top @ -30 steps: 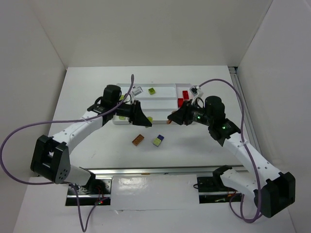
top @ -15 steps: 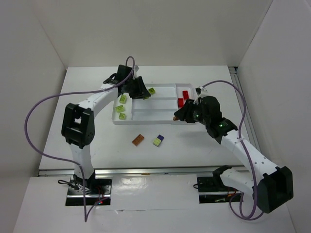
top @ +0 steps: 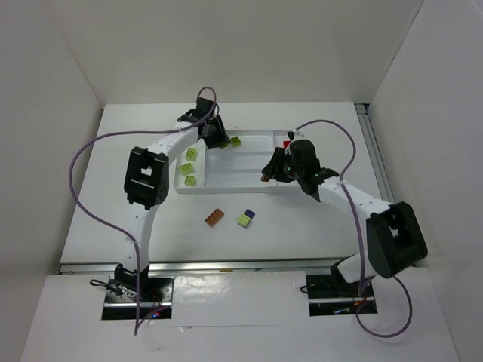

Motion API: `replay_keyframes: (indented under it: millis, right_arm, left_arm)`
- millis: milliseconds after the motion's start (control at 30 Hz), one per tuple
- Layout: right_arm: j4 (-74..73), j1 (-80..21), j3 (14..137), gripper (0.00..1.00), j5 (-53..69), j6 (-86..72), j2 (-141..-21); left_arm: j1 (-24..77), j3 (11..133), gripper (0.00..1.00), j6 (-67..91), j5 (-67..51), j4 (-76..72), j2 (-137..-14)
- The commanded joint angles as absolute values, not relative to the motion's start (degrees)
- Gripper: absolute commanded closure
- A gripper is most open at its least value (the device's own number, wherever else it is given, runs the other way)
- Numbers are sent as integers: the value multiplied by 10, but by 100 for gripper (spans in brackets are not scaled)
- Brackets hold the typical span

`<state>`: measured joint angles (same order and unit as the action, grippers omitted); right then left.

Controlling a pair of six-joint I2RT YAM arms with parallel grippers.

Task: Sort the legos into containers by color

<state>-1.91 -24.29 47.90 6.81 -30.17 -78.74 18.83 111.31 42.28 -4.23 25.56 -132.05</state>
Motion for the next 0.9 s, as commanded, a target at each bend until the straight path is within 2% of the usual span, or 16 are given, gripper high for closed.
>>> replay_keyframes:
  millis: [0, 133, 167, 200, 300, 333, 433, 467, 533, 567, 700, 867]
  right_arm:
    - [71, -250, 535, 81, 50, -303, -842]
    - [85, -250, 579, 81, 30, -297, -910]
    - [85, -250, 598, 81, 30, -297, -924]
    - [85, -250, 610, 81, 30, -297, -938]
    - [92, -250, 634, 79, 30, -302, -981]
    - [98, -250, 634, 78, 30, -308, -999]
    - [91, -250, 674, 72, 19, -308, -1042]
    - [86, -250, 685, 60, 18, -308, -1050]
    - [86, -250, 702, 44, 13, -301, -1062]
    - [80, -250, 709, 26, 13, -301, -1069]
    - [69, -260, 709, 0, -20, -291, -1051]
    - [39, -276, 686, 0, -97, -268, -963]
  left_arm:
    - [187, 1162, 100, 432, -21, 270, -1344]
    - [182, 1189, 100, 438, -16, 286, -1361]
    - [182, 1189, 97, 438, -16, 286, -1361]
    - [182, 1189, 87, 438, -22, 279, -1361]
    - [182, 1189, 67, 425, -12, 279, -1354]
    - [182, 1189, 43, 425, -6, 279, -1354]
    - [182, 1183, 15, 411, -6, 284, -1341]
    - [182, 1183, 0, 403, -6, 284, -1341]
    - [182, 1183, 0, 396, -12, 284, -1321]
    - [188, 1183, 0, 391, -12, 284, -1313]
    - [194, 1167, 0, 379, -12, 284, -1264]
    - [211, 1136, 0, 366, -7, 279, -1175]
